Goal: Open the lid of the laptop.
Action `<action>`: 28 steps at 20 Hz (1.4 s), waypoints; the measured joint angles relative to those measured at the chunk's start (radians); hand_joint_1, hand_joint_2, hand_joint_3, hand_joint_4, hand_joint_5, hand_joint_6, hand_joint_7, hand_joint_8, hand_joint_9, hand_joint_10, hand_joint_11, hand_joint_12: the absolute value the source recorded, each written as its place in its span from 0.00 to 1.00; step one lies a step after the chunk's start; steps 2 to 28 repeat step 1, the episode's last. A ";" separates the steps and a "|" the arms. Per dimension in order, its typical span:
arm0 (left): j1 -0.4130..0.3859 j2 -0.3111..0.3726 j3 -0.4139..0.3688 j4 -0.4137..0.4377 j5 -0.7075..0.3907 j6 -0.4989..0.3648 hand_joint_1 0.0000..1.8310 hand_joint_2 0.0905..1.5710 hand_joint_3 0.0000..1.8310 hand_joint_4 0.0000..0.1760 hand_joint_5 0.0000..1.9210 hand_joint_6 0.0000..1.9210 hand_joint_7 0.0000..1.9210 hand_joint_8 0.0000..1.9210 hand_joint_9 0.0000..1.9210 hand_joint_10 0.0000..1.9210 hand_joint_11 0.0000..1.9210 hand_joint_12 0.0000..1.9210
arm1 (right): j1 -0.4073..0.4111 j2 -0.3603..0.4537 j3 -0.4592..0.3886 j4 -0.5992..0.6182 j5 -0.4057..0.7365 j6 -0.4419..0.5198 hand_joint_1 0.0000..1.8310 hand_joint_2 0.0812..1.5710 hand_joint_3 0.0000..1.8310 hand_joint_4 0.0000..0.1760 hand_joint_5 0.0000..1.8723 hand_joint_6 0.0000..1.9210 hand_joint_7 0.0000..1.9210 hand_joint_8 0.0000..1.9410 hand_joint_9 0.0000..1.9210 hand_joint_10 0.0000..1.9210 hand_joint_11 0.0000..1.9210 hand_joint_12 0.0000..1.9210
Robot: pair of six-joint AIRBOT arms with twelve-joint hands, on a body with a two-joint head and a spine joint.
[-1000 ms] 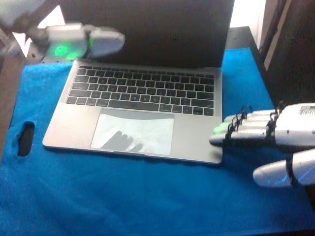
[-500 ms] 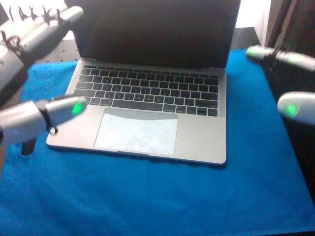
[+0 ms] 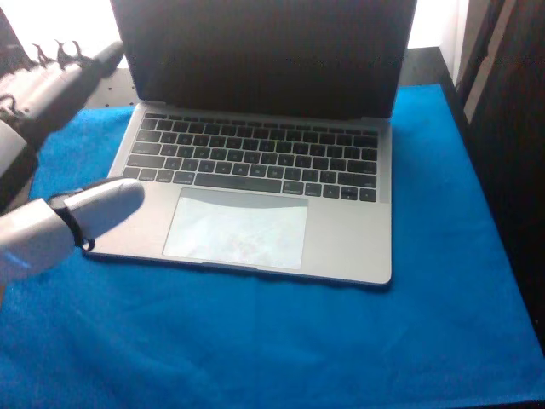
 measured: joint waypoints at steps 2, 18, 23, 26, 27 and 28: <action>0.021 0.000 -0.003 0.004 -0.015 -0.004 0.06 0.81 0.01 0.00 0.00 0.00 0.00 0.00 0.00 0.00 0.00 0.00 | 0.000 0.000 -0.007 0.001 0.021 0.000 0.06 0.87 0.00 0.13 0.02 0.00 0.00 0.00 0.00 0.00 0.00 0.00; 0.021 0.000 -0.003 0.004 -0.015 -0.004 0.06 0.81 0.01 0.00 0.00 0.00 0.00 0.00 0.00 0.00 0.00 0.00 | 0.000 0.000 -0.007 0.001 0.021 0.000 0.06 0.87 0.00 0.13 0.02 0.00 0.00 0.00 0.00 0.00 0.00 0.00; 0.021 0.000 -0.003 0.004 -0.015 -0.004 0.06 0.81 0.01 0.00 0.00 0.00 0.00 0.00 0.00 0.00 0.00 0.00 | 0.000 0.000 -0.007 0.001 0.021 0.000 0.06 0.87 0.00 0.13 0.02 0.00 0.00 0.00 0.00 0.00 0.00 0.00; 0.021 0.000 -0.003 0.004 -0.015 -0.004 0.06 0.81 0.01 0.00 0.00 0.00 0.00 0.00 0.00 0.00 0.00 0.00 | 0.000 0.000 -0.007 0.001 0.021 0.000 0.06 0.87 0.00 0.13 0.02 0.00 0.00 0.00 0.00 0.00 0.00 0.00; 0.021 0.000 -0.003 0.004 -0.015 -0.004 0.06 0.81 0.01 0.00 0.00 0.00 0.00 0.00 0.00 0.00 0.00 0.00 | 0.000 0.000 -0.007 0.001 0.021 0.000 0.06 0.87 0.00 0.13 0.02 0.00 0.00 0.00 0.00 0.00 0.00 0.00; 0.021 0.000 -0.003 0.004 -0.015 -0.004 0.06 0.81 0.01 0.00 0.00 0.00 0.00 0.00 0.00 0.00 0.00 0.00 | 0.000 0.000 -0.007 0.001 0.021 0.000 0.06 0.87 0.00 0.13 0.02 0.00 0.00 0.00 0.00 0.00 0.00 0.00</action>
